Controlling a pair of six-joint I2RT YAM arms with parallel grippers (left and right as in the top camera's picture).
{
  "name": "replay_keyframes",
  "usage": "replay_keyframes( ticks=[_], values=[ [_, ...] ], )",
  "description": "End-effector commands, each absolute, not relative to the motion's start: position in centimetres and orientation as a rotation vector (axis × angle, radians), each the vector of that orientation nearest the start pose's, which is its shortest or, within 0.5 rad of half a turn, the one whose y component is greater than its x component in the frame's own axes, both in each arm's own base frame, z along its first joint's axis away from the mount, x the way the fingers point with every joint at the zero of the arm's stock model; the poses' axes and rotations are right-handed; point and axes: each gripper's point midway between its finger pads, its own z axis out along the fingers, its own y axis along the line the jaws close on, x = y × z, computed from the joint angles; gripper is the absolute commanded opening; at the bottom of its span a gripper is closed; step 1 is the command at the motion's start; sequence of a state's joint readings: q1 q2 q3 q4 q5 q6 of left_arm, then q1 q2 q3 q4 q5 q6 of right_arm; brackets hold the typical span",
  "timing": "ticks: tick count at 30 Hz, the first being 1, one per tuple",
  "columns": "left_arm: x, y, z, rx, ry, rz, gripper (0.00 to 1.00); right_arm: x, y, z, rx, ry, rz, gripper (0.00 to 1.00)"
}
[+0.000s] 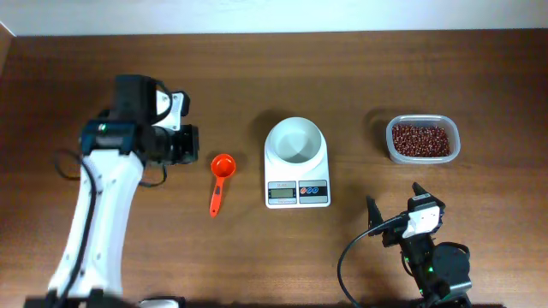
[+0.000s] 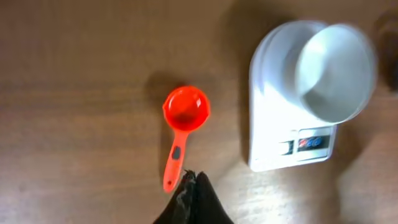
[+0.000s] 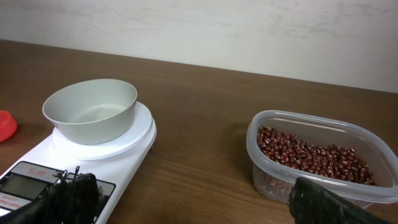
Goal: Scoop item into bowl and weigh 50g on scale
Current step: 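Move the left gripper over the orange scoop handle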
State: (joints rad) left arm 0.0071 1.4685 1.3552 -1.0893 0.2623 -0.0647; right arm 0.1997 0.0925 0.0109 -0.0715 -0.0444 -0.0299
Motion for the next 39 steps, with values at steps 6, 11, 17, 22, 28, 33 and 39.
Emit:
replay_keyframes(
  ticks=[6, 11, 17, 22, 28, 33, 39],
  values=[
    [33.1, -6.5, 8.6, 0.092, 3.080, -0.247, 0.17, 24.3, 5.5, 13.8, -0.222, 1.717, 0.160, 0.99],
    [32.9, -6.9, 6.3, 0.122, 3.147, -0.213, 0.31, 24.3, 5.5, 13.8, -0.222, 1.717, 0.160, 0.99],
    [33.7, -6.1, 5.7, 0.082, 3.127, -0.129, 0.49, 24.3, 5.5, 13.8, -0.222, 1.717, 0.160, 0.99],
    [34.3, -4.7, 3.4, 0.080, 3.073, -0.011, 0.57, 24.3, 5.5, 13.8, -0.222, 1.717, 0.160, 0.99],
    [35.2, -4.9, 2.7, 0.078, 3.024, -0.020, 0.62, 24.3, 5.5, 13.8, -0.222, 1.717, 0.160, 0.99],
    [35.1, -4.9, 1.1, 0.078, 2.997, -0.024, 0.64, 24.3, 5.5, 13.8, -0.222, 1.717, 0.160, 0.99],
    [35.0, -5.0, -0.3, 0.079, 2.966, -0.042, 0.58, 24.3, 5.5, 13.8, -0.222, 1.717, 0.160, 0.99]
  ],
)
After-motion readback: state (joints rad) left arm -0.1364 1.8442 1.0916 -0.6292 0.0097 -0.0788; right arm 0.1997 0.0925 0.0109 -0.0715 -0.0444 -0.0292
